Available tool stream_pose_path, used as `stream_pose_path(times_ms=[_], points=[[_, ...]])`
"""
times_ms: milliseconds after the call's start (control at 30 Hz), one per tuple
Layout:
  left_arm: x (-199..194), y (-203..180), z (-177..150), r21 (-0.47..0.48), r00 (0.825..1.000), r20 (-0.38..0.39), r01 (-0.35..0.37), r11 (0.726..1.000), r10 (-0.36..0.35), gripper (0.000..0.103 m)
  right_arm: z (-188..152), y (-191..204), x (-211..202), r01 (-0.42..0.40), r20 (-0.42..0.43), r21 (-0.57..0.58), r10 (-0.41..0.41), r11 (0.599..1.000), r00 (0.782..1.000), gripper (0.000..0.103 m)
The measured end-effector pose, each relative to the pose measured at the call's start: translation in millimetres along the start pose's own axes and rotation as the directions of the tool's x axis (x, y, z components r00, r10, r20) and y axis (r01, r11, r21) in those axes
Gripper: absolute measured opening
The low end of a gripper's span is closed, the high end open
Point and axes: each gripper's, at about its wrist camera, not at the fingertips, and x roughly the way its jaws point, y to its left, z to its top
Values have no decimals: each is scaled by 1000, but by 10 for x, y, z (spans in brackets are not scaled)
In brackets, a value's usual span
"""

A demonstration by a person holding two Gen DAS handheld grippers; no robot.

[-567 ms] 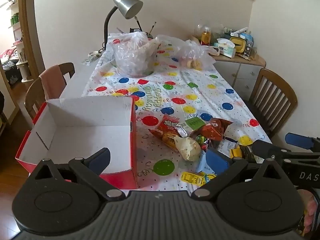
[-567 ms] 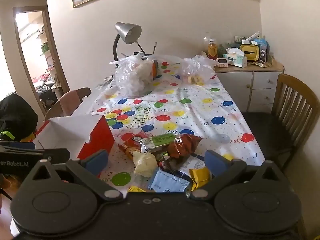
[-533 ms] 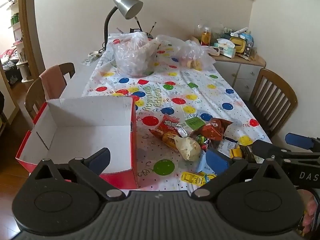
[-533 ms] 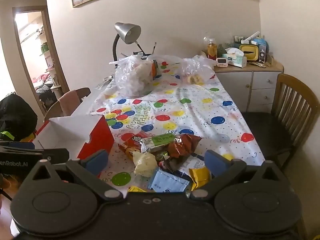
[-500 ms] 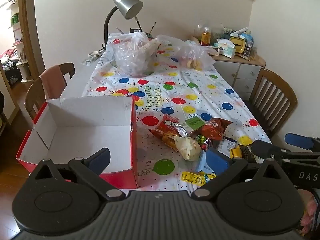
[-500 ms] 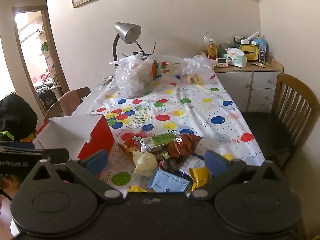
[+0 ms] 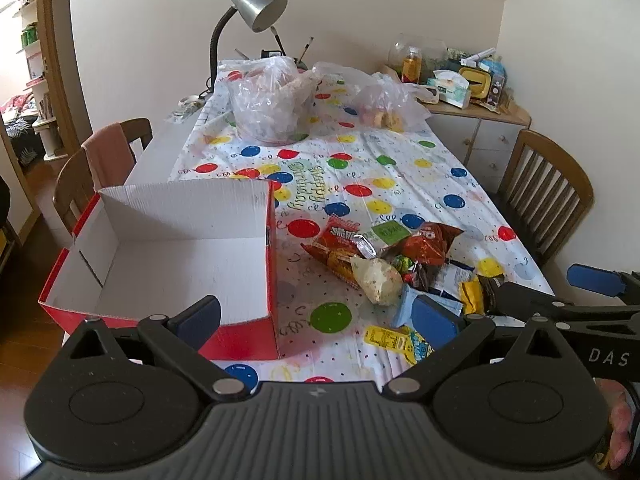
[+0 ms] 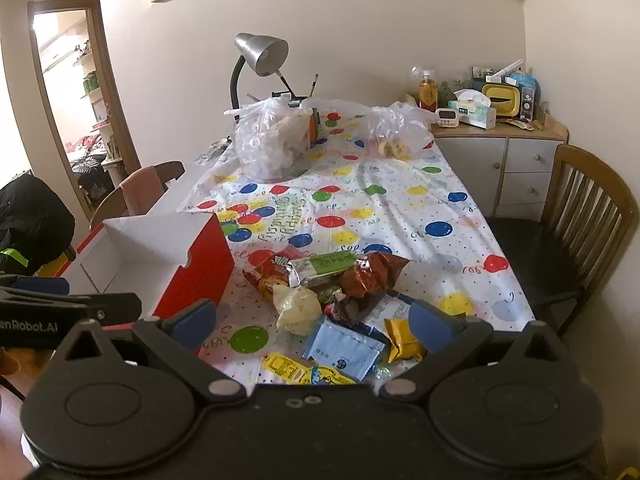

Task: Organize snacks
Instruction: 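Move both tools toward the snack pile beside the cardboard box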

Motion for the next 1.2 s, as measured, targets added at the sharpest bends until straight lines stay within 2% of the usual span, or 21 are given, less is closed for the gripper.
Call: stream_pose_path(times_ms=[700,1200], points=[[-38,-138,-110,13,1000,4,9,1000,-9,102,-25,-72,-123,4,2,-2,-4,1000,1000,103],[-9,-207,-59,24,1000,0,13,1000,-13,102,10,-139,-135,2,3,-4,-2,1000,1000,103]])
